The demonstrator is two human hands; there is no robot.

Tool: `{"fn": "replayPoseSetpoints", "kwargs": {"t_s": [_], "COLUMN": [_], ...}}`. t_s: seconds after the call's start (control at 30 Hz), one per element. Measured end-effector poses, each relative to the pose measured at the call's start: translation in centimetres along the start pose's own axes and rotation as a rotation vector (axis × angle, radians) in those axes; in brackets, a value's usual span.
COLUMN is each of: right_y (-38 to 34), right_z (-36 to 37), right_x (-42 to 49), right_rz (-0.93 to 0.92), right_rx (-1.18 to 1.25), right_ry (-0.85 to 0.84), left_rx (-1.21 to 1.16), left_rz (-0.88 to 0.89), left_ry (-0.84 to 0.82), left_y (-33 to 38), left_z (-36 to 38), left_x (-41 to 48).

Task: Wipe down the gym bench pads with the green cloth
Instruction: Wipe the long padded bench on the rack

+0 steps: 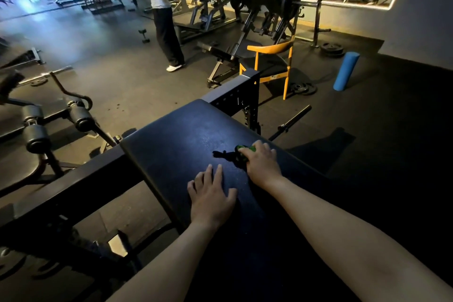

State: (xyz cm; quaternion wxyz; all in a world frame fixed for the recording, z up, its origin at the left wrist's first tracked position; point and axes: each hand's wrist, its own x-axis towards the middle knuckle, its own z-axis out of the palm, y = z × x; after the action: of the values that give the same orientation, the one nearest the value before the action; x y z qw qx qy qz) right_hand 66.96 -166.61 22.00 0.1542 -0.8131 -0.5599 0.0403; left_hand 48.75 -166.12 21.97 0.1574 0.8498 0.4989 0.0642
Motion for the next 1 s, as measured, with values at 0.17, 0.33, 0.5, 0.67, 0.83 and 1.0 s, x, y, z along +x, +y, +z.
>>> {"fn": "replayPoseSetpoints", "kwargs": {"t_s": [0.17, 0.33, 0.5, 0.67, 0.83, 1.0], "right_y": [3.2, 4.7, 4.0, 1.1, -0.4, 3.4], "right_z": [-0.8, -1.8, -2.6, -1.9, -1.2, -2.7], "right_x": [1.7, 2.3, 1.9, 0.2, -1.5, -0.5], "right_rz": [0.192, 0.459, 0.472, 0.337, 0.101, 0.343], "right_rx": [0.001, 0.047, -0.027, 0.036, 0.114, 0.034], "right_ry": [0.04, 0.055, -0.02, -0.016, -0.066, 0.116], "left_rx": [0.054, 0.068, 0.08, 0.109, 0.112, 0.112], "left_rz": [0.022, 0.011, -0.003, -0.003, 0.025, 0.041], "left_ry": [0.004, 0.018, 0.015, 0.019, 0.01, 0.021], "left_y": [-0.4, -0.4, -0.2, 0.2, 0.1, 0.1], "left_z": [0.5, 0.7, 0.7, 0.6, 0.5, 0.7], "left_x": [0.6, 0.5, 0.5, 0.4, 0.4, 0.4]}}
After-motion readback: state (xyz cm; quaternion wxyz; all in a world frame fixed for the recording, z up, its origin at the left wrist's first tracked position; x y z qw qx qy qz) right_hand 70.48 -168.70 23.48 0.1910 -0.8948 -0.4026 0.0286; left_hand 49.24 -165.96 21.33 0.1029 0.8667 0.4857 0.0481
